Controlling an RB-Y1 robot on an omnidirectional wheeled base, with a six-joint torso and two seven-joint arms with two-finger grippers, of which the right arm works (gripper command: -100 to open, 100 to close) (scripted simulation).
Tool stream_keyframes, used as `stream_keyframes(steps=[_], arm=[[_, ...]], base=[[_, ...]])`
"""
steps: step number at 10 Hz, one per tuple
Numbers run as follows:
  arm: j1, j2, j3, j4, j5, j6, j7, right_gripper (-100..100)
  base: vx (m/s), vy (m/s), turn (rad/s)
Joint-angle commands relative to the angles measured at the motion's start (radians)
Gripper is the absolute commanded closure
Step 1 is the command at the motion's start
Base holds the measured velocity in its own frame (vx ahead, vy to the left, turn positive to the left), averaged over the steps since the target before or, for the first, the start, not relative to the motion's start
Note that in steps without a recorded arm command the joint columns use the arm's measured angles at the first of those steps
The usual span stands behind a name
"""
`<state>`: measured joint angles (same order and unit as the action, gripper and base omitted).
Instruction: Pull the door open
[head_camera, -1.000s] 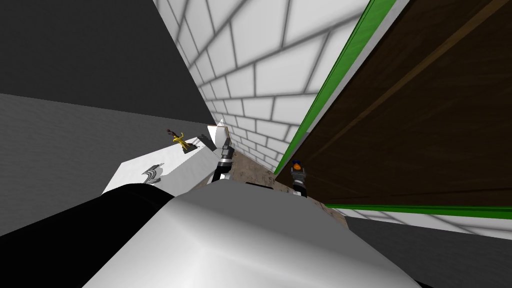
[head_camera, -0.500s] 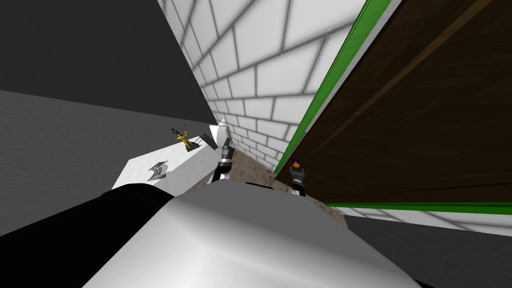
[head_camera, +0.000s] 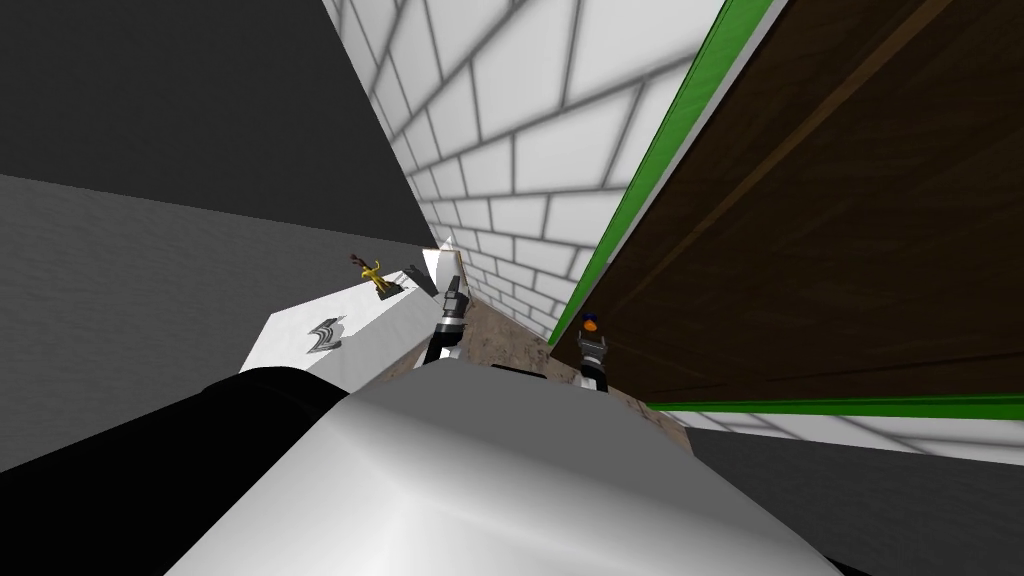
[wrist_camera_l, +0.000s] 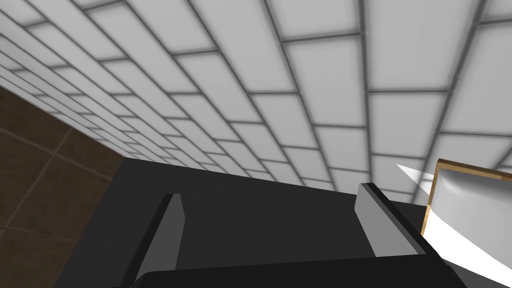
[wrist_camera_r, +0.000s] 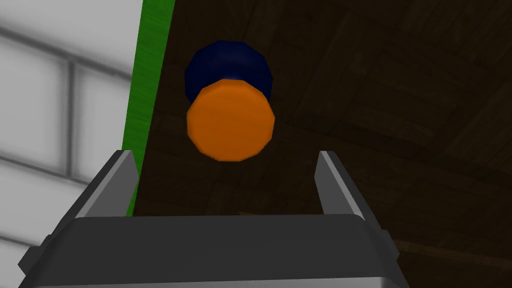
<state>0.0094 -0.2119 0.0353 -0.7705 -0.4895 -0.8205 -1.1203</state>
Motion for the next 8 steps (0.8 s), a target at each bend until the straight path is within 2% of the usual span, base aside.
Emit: stream_keyframes(steps=[1,2,5,8], arm=[[-0.006,0.007,0.008,-0.001,-0.021,0.003,-0.050,-100],[-0.006,0.007,0.008,-0.001,-0.021,0.003,-0.058,-100],[-0.011,0.019,0.022,-0.009,-0.056,0.013,-0.148,-100],[-0.015,0.026,0.031,-0.014,-0.080,0.019,-0.209,-100]], base=[[-0.077,-0.009,0.040],[-0.060,-0.007,0.006],[-0.065,-0.011,0.025],[-0.074,-0.012,0.020]])
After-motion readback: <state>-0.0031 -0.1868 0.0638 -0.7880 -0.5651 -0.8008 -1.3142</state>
